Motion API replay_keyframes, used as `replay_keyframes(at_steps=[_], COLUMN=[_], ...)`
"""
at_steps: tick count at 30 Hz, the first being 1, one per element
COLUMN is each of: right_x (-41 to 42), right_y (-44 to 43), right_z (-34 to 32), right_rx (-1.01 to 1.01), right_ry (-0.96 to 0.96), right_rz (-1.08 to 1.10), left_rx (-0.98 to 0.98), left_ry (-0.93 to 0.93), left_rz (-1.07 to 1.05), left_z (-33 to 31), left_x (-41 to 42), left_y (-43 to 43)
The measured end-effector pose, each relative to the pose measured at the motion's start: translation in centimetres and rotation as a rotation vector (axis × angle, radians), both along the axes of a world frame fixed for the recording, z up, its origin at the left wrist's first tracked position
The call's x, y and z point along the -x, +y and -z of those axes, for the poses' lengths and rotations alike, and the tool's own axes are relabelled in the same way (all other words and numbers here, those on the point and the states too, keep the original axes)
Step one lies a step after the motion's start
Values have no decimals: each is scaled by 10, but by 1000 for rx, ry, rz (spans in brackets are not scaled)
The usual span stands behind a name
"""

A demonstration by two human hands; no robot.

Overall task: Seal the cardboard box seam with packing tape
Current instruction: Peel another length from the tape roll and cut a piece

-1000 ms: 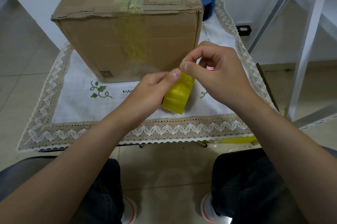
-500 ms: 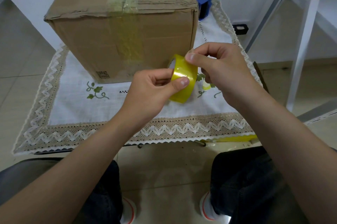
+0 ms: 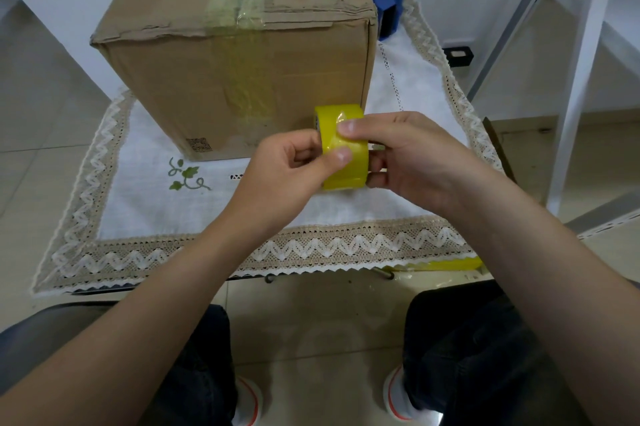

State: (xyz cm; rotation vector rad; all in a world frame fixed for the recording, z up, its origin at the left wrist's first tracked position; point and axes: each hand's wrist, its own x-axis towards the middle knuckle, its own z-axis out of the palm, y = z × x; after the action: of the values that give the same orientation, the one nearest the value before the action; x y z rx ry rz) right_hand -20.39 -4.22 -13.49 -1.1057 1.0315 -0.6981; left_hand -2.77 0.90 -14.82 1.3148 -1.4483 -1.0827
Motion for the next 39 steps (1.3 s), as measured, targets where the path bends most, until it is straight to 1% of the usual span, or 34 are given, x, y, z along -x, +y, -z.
replay_keyframes(at_steps=[3,9,15,19,24,28,30,33,35,39], right_x=[-4,-16,-20,-21,-25,-25,-22,-18,-17,-14], right_y=[3,8,10,10,13,13,13,13,14,13], right_z=[2,8,12,13,13,11,9,5,5,3], right_rx=[-2,36,78,97,106,140,180,275,320,341], right_ry=[-13,-6,-41,1,47,71,73,130,155,162], right_rz=[-8,75,92,73,105,58,24,-37,-30,30], left_rx=[17,23,20,-1,6,46,23,-59,-97,-133], left_ry=[-10,-44,-40,-69,-59,-43,-23,33,33,27], left_rz=[-47,-20,-89,-169,-183,-197,-202,-215,-212,-178], left_z=[0,-6,-1,-1,-1,-2,-3,-7,-7,-6], left_x=[-1,1,2,2,3,-1,-3,-8,-11,-11], left_y=[-4,-1,-2,0,-1,-3,-5,-9,-12,-9])
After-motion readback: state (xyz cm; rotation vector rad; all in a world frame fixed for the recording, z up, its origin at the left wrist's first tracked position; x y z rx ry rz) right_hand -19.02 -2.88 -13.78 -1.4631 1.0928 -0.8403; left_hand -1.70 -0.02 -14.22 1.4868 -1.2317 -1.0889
